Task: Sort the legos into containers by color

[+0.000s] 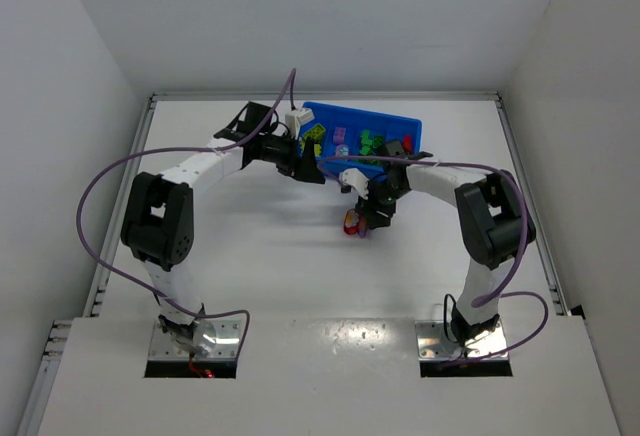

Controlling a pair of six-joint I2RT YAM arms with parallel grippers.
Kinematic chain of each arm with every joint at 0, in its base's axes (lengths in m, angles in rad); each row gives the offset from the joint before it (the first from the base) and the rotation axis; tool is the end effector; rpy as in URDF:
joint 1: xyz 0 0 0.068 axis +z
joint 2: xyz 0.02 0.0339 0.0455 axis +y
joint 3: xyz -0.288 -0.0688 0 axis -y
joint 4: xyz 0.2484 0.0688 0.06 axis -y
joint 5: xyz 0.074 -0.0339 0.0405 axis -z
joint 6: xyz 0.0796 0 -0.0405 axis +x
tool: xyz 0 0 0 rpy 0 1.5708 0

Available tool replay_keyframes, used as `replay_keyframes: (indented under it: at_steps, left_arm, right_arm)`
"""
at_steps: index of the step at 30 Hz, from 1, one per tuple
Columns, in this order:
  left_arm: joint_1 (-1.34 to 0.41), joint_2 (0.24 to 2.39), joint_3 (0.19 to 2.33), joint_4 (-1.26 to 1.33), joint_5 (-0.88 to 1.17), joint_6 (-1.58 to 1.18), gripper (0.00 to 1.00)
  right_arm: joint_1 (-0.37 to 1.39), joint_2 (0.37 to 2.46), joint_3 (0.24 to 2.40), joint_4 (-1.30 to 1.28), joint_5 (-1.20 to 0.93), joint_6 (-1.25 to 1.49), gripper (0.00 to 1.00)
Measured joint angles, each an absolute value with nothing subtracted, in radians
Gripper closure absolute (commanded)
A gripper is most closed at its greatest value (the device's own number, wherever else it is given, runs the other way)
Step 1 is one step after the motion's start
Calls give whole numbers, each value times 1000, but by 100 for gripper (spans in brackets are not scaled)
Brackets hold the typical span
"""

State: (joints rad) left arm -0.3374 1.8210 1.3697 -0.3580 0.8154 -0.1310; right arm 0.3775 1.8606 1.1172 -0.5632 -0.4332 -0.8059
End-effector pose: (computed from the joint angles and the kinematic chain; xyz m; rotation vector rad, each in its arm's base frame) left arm 0.3863 -0.1969 0.2451 0.6393 2.2711 -1.1926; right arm 0.3260 0.1652 0.1244 -1.6002 2.2370 0.5135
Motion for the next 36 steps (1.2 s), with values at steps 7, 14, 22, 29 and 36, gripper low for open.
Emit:
replay_keyframes:
  at_steps: [7, 14, 22, 29, 36]
  left_arm:
    - [-337, 1821, 1370, -358, 815, -131, 18]
    - [-337, 1821, 1366, -355, 836, -131, 18]
    - [-330, 1821, 1238, -324, 987, -169, 14]
    - [-327, 1857, 1298, -298, 1127, -227, 12]
    - [-319, 1885, 1353, -278, 1239, -270, 11]
  right_arm:
    - [384, 1868, 1133, -573, -446, -817, 79]
    - [389, 1871, 1138, -606, -455, -818, 99]
    - [393, 1675, 1126, -532, -453, -684, 100]
    - [454, 1512, 1126, -415, -444, -593, 100]
    - [489, 1512, 1097, -407, -416, -573, 100]
